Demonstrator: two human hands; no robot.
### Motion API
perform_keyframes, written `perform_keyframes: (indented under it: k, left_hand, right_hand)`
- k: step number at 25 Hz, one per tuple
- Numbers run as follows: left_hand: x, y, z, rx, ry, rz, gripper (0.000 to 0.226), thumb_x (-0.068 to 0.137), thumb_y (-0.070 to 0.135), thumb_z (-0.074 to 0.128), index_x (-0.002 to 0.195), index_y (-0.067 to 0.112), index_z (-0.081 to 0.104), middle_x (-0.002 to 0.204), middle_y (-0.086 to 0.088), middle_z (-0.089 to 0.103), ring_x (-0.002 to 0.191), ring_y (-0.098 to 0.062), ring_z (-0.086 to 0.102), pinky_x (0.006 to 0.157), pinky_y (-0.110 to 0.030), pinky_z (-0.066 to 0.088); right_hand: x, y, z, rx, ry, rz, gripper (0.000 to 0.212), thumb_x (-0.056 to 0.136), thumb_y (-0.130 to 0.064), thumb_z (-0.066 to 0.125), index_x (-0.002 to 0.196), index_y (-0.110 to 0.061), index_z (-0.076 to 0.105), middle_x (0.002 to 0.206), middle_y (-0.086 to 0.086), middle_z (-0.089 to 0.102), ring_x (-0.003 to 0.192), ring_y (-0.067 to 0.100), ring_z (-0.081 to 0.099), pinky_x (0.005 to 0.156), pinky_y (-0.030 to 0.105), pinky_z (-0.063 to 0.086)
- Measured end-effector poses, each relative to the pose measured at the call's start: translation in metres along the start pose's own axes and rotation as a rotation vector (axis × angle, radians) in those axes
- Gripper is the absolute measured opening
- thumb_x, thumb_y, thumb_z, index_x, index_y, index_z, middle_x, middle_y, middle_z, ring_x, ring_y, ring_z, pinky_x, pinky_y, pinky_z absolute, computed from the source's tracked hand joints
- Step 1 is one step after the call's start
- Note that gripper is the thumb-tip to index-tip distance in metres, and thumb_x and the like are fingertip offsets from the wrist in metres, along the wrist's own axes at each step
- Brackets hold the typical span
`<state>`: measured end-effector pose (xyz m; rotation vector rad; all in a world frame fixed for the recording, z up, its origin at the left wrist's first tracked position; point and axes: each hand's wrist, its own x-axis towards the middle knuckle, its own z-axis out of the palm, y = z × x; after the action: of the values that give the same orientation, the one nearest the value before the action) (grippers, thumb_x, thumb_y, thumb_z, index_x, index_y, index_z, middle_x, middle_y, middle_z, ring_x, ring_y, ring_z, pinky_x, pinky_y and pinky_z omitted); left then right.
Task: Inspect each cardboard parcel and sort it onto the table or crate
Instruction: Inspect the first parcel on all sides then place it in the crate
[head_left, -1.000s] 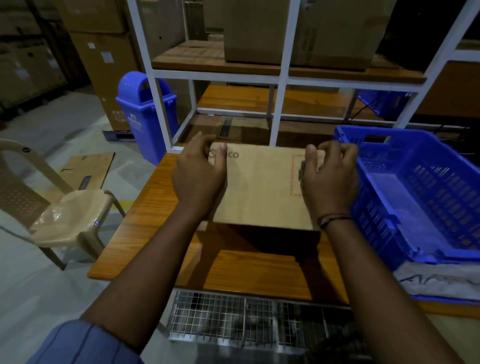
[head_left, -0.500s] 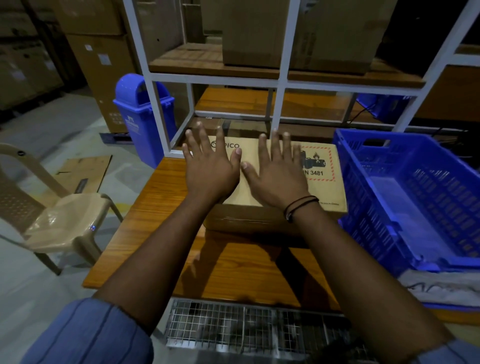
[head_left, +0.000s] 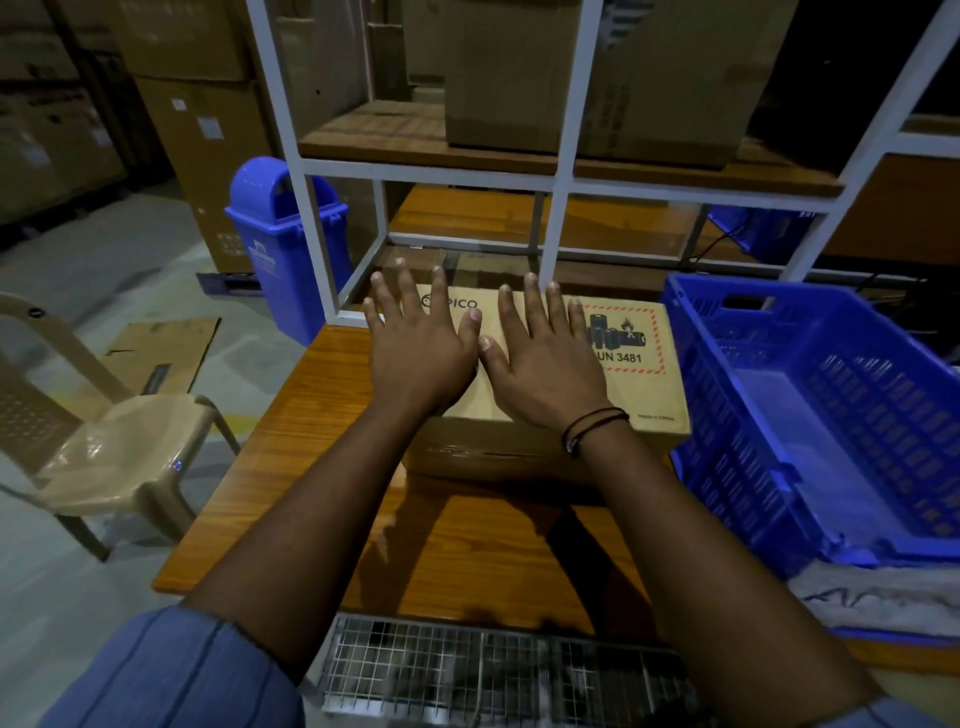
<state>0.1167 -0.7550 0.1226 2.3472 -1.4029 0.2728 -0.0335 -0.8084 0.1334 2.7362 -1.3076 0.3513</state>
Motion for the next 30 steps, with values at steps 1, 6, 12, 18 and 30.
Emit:
perform_keyframes:
  k: [1,6,12,18,30]
  left_hand:
    - [0.0,0.0,0.0,-0.005,0.0,0.0,0.073,0.106,0.063,0.014,0.167,0.024,0.004,0.172,-0.019,-0.01,0.158,-0.042,-0.012,0.127,-0.059,0.001]
    - [0.002,0.002,0.002,-0.012,0.018,-0.017,0.074,0.105,0.064,0.015,0.167,0.025,0.007,0.173,-0.017,-0.005,0.158,-0.042,-0.008,0.127,-0.059,0.003]
    - [0.004,0.002,0.0,-0.013,-0.003,-0.011,0.074,0.105,0.064,0.016,0.167,0.025,0.008,0.173,-0.018,-0.003,0.158,-0.043,-0.006,0.127,-0.059,0.003]
    - [0.001,0.002,-0.001,-0.019,-0.003,-0.015,0.073,0.105,0.064,0.017,0.167,0.025,0.009,0.173,-0.017,-0.001,0.158,-0.043,-0.005,0.127,-0.058,0.003]
    - [0.001,0.0,-0.01,-0.099,-0.062,0.001,0.072,0.105,0.066,0.021,0.167,0.032,0.006,0.174,-0.009,-0.007,0.158,-0.044,-0.004,0.125,-0.062,0.014]
  right_hand:
    - [0.0,0.004,-0.001,0.007,-0.011,0.014,0.073,0.106,-0.063,0.009,0.166,-0.024,-0.008,0.172,0.01,-0.016,0.159,0.028,-0.018,0.128,0.051,-0.01]
    - [-0.002,0.019,-0.001,-0.008,-0.008,0.1,0.078,0.103,-0.068,0.005,0.165,-0.025,-0.011,0.172,0.011,-0.019,0.158,0.028,-0.02,0.127,0.051,-0.01]
    - [0.0,0.021,-0.001,0.014,-0.024,0.087,0.078,0.102,-0.069,0.006,0.165,-0.026,-0.01,0.172,0.01,-0.018,0.158,0.028,-0.02,0.127,0.051,-0.011]
    - [-0.012,0.044,-0.004,0.026,-0.004,0.142,0.076,0.103,-0.069,0.008,0.166,-0.028,-0.008,0.172,0.007,-0.017,0.158,0.027,-0.019,0.127,0.049,-0.012]
    - [-0.023,0.078,-0.011,0.086,-0.001,0.238,0.077,0.1,-0.075,0.012,0.165,-0.036,-0.003,0.173,0.005,-0.014,0.159,0.027,-0.015,0.124,0.062,-0.004]
